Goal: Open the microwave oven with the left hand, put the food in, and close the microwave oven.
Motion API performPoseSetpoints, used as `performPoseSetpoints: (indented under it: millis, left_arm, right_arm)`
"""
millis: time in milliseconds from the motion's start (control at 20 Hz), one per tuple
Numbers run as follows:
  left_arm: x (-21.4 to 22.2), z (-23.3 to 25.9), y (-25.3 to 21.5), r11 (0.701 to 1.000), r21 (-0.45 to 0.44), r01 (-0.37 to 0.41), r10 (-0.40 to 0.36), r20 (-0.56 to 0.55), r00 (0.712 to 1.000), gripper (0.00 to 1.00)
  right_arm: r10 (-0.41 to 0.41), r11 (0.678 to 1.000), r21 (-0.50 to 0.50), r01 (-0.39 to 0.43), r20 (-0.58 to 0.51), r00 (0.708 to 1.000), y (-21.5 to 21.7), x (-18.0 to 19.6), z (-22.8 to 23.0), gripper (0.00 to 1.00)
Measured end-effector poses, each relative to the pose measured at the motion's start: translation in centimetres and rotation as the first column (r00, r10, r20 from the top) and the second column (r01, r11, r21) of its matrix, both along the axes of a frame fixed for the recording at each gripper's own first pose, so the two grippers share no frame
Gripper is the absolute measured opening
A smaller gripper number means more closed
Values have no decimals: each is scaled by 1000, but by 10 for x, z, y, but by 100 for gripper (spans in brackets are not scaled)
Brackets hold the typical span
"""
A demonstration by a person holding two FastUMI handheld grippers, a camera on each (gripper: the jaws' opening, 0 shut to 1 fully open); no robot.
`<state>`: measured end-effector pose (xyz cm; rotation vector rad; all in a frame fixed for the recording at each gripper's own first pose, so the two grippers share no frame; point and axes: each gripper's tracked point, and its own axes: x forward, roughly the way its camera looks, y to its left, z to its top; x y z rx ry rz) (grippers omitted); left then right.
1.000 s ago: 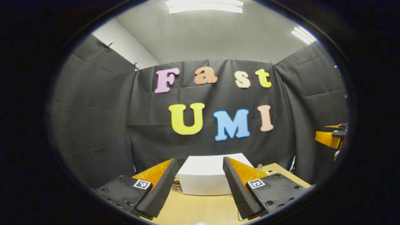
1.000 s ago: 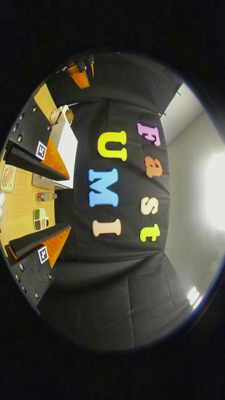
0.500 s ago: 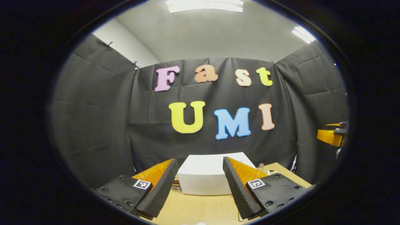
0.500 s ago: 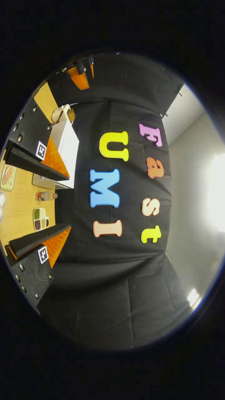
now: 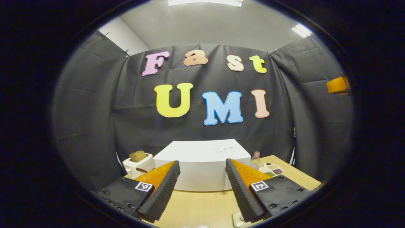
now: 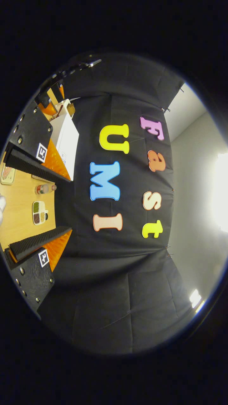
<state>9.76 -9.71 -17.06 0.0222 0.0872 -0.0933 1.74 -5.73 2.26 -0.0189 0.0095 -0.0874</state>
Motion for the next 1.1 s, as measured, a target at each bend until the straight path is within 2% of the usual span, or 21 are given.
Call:
performPoseSetpoints:
  millis: [50, 100, 150, 350, 500, 550, 750, 1000, 1100]
  left_arm:
    - [11, -22, -12, 1000, 5, 14, -14, -1, 1000, 96]
    - [23, -44, -26, 1000, 14, 28, -28, -23, 999, 94]
    - [35, -64, -38, 999, 18, 45, -45, -29, 999, 98]
    - [88, -139, -79, 997, -8, 78, -78, -94, 992, 97]
    - [135, -177, -89, 998, -20, 63, -65, -126, 990, 96]
    - [148, -187, -92, 998, -26, 55, -58, -127, 990, 99]
    - [180, -203, -103, 998, -30, 52, -56, -123, 991, 96]
    - [199, -196, -116, 997, -15, 75, -76, -95, 993, 95]
    - [201, -201, -110, 999, -8, 47, -48, -104, 993, 96]
  right_arm:
    - [-16, 1000, -20, 16, -7, 1000, -7, -1, 0, 84]
    - [-35, 998, -44, 34, -12, 999, -13, -1, 1, 84]
    - [-47, 997, -58, 46, -20, 999, -18, -2, 2, 84]
    - [-114, 991, -84, 108, -69, 991, -39, -6, -4, 84]
    - [-168, 981, -119, 155, -109, 980, -50, -12, -14, 84]
    - [-181, 978, -131, 165, -124, 976, -52, -15, -19, 84]
    - [-221, 970, -135, 201, -162, 962, -63, -25, -37, 84]
    - [-236, 969, -122, 216, -180, 955, -66, -29, -44, 84]
    - [-236, 969, -120, 217, -176, 956, -67, -29, -43, 84]
